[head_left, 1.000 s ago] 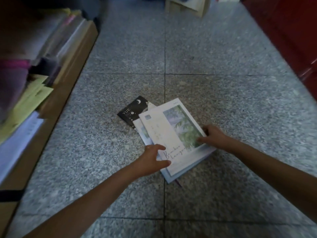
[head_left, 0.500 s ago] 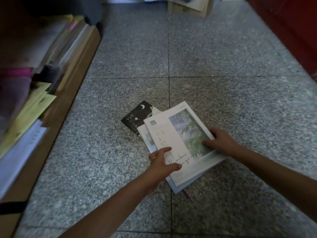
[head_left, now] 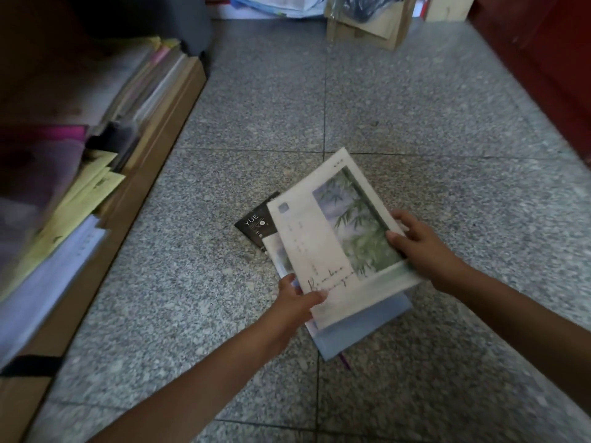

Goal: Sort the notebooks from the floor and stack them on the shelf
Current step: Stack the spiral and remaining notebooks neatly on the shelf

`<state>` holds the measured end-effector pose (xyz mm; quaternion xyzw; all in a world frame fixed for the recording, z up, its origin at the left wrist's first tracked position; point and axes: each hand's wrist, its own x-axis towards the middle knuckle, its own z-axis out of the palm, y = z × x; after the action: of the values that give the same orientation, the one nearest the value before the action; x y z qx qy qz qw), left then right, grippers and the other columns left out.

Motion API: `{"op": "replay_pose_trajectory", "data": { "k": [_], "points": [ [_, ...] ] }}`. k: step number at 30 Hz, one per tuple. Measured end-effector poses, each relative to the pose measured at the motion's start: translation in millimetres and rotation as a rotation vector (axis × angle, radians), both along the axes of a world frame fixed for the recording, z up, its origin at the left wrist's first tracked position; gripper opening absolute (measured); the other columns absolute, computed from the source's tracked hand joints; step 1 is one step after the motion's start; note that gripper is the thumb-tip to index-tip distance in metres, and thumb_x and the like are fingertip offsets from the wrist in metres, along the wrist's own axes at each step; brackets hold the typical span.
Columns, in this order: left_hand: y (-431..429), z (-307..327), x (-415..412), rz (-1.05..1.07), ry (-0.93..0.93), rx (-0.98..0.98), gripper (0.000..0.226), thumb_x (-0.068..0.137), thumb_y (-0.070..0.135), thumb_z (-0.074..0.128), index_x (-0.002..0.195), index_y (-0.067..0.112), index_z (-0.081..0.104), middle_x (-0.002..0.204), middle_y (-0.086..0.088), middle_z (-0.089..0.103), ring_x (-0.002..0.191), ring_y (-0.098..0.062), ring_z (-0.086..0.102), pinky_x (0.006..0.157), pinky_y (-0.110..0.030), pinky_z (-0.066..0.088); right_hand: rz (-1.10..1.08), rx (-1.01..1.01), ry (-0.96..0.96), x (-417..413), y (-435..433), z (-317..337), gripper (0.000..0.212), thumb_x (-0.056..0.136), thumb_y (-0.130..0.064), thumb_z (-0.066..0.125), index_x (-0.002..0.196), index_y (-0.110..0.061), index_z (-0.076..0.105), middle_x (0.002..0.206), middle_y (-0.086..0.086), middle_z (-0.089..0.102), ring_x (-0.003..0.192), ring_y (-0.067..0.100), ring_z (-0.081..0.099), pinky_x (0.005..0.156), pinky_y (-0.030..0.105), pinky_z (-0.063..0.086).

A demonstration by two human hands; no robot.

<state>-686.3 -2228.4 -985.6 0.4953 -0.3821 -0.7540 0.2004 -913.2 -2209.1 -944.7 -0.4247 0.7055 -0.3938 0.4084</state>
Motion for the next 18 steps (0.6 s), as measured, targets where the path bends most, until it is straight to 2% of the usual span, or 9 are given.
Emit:
{"op": "replay_pose_trajectory", "data": {
  "k": [2, 4, 8, 10, 12, 14, 16, 18],
  "points": [
    [7.0, 19.1, 4.6, -0.01, 0.16, -0.026, 0.043, 0.085, 0.015, 0.066, 0.121, 0.027, 0.046, 0.121, 0.002, 0.063, 0.105, -0.018, 0.063, 0.072, -0.035, 0.056, -0.058, -0.045, -0.073, 4.3, -4.4, 10.4, 0.019, 0.097, -0.013, 0.047, 0.109, -0.025, 0.052, 0.097, 0.005, 0.066, 0.069, 0.004, 0.066, 0.056, 0.014, 0.05],
    [9.7, 42.3, 12.0, 0.058, 0.25, -0.058, 0.043, 0.08, 0.018, 0.064, 0.118, 0.029, 0.048, 0.111, 0.006, 0.067, 0.096, -0.016, 0.068, 0.062, -0.033, 0.058, -0.077, -0.09, -0.061, 10.2, -9.3, 23.2, 0.016, 0.098, -0.015, 0.045, 0.104, -0.027, 0.054, 0.092, 0.001, 0.066, 0.062, -0.004, 0.064, 0.052, 0.011, 0.048],
    [2.0, 87.5, 35.0, 0.149, 0.242, -0.211, 0.041, 0.086, 0.012, 0.056, 0.123, 0.029, 0.045, 0.115, 0.001, 0.064, 0.088, -0.012, 0.07, 0.051, -0.027, 0.055, -0.073, -0.199, -0.028, 31.5, -26.1, 54.7, 0.02, 0.1, -0.024, 0.04, 0.105, -0.021, 0.059, 0.089, -0.008, 0.065, 0.063, -0.011, 0.061, 0.053, 0.006, 0.044],
    [-7.9, 113.2, 50.3, 0.236, 0.23, -0.316, 0.039, 0.092, 0.004, 0.048, 0.122, 0.028, 0.045, 0.11, 0.002, 0.065, 0.081, -0.01, 0.07, 0.048, -0.025, 0.054, -0.038, -0.236, -0.08, 49.7, -44.5, 71.9, 0.023, 0.099, -0.028, 0.042, 0.108, -0.022, 0.063, 0.093, -0.007, 0.068, 0.076, -0.003, 0.065, 0.064, 0.012, 0.049],
    [-18.7, 141.4, 69.8, 0.335, 0.234, -0.435, 0.04, 0.093, 0.001, 0.044, 0.126, 0.024, 0.044, 0.106, 0.004, 0.066, 0.071, -0.006, 0.069, 0.043, -0.021, 0.05, -0.036, -0.24, -0.204, 73.3, -66.5, 92.5, 0.025, 0.097, -0.03, 0.047, 0.114, -0.022, 0.062, 0.099, -0.006, 0.068, 0.084, 0.008, 0.066, 0.07, 0.021, 0.053],
    [-27.4, 169.0, 91.9, 0.421, 0.211, -0.574, 0.044, 0.093, 0.0, 0.043, 0.133, 0.019, 0.042, 0.11, 0.002, 0.065, 0.067, -0.004, 0.066, 0.04, -0.018, 0.045, 0.013, -0.254, -0.393, 100.1, -84.9, 120.6, 0.023, 0.096, -0.019, 0.049, 0.115, -0.018, 0.06, 0.096, -0.002, 0.066, 0.08, 0.011, 0.063, 0.064, 0.021, 0.052],
    [-31.9, 194.2, 114.4, 0.517, 0.186, -0.692, 0.045, 0.093, -0.001, 0.043, 0.134, 0.018, 0.042, 0.113, 0.0, 0.063, 0.066, -0.003, 0.063, 0.039, -0.016, 0.043, 0.144, -0.295, -0.527, 127.7, -96.5, 149.1, 0.026, 0.095, -0.011, 0.047, 0.118, -0.013, 0.057, 0.102, 0.009, 0.064, 0.08, 0.018, 0.061, 0.064, 0.027, 0.05],
    [-32.2, 218.3, 135.4, 0.608, 0.188, -0.789, 0.044, 0.093, -0.001, 0.043, 0.133, 0.018, 0.042, 0.116, -0.003, 0.062, 0.067, -0.005, 0.062, 0.038, -0.016, 0.043, 0.316, -0.359, -0.622, 155.5, -102.8, 172.3, 0.033, 0.094, -0.007, 0.044, 0.126, -0.011, 0.053, 0.104, 0.012, 0.064, 0.077, 0.019, 0.063, 0.056, 0.025, 0.053]
  ]
}}
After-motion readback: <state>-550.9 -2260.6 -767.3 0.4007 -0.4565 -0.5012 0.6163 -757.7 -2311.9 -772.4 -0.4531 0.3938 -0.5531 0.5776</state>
